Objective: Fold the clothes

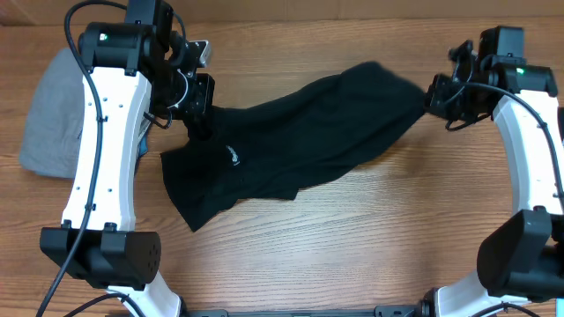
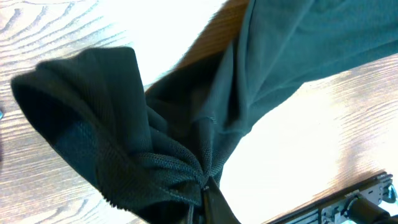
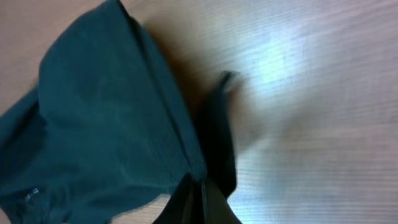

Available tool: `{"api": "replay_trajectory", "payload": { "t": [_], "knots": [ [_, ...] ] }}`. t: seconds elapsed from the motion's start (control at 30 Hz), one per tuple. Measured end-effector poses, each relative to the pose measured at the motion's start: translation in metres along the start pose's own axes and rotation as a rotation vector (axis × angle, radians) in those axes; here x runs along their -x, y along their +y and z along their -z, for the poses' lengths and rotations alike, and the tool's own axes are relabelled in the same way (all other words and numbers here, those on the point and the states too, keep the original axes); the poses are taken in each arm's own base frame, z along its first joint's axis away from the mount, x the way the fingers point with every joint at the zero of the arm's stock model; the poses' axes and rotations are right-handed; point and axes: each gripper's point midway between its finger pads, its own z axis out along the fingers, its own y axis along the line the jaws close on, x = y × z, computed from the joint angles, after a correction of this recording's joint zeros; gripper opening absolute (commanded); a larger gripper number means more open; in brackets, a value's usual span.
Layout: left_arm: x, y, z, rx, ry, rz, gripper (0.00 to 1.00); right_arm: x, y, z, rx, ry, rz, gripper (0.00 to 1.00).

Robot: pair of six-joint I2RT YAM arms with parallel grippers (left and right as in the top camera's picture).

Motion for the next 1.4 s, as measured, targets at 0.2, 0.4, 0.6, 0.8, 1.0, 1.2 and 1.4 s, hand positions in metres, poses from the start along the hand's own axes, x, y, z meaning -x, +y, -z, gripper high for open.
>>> {"api": "replay_trajectory", "payload": {
  "t": [0.2,0.4,0.6,0.8,1.0,1.2,1.4],
  "knots": [
    [-0.003,0.000,0.000,0.000,0.015,0.005,0.04,-0.032,-0.038,0.000,-0.215,0.114,-0.124,0.14],
    [-0.015,0.000,0.000,0.001,0.061,0.018,0.04,-0.036,-0.068,0.007,-0.392,0.092,-0.236,0.23],
    [-0.028,0.001,0.001,0.007,0.113,0.033,0.06,-0.045,-0.076,0.007,-0.439,0.102,-0.301,0.29],
    [-0.027,-0.005,0.000,-0.001,0.109,0.017,0.05,-0.013,-0.037,-0.031,-0.158,-0.002,-0.165,0.50],
    [-0.025,-0.006,-0.001,-0.003,0.104,0.012,0.06,-0.036,0.009,-0.079,0.067,0.036,-0.025,0.59],
    [-0.023,-0.006,-0.001,-0.003,0.095,0.009,0.09,-0.105,0.006,-0.120,0.058,0.230,-0.015,0.07],
    [-0.019,-0.006,-0.002,-0.003,0.077,0.003,0.08,-0.098,0.009,-0.117,0.090,0.221,-0.017,0.04]
  ]
}}
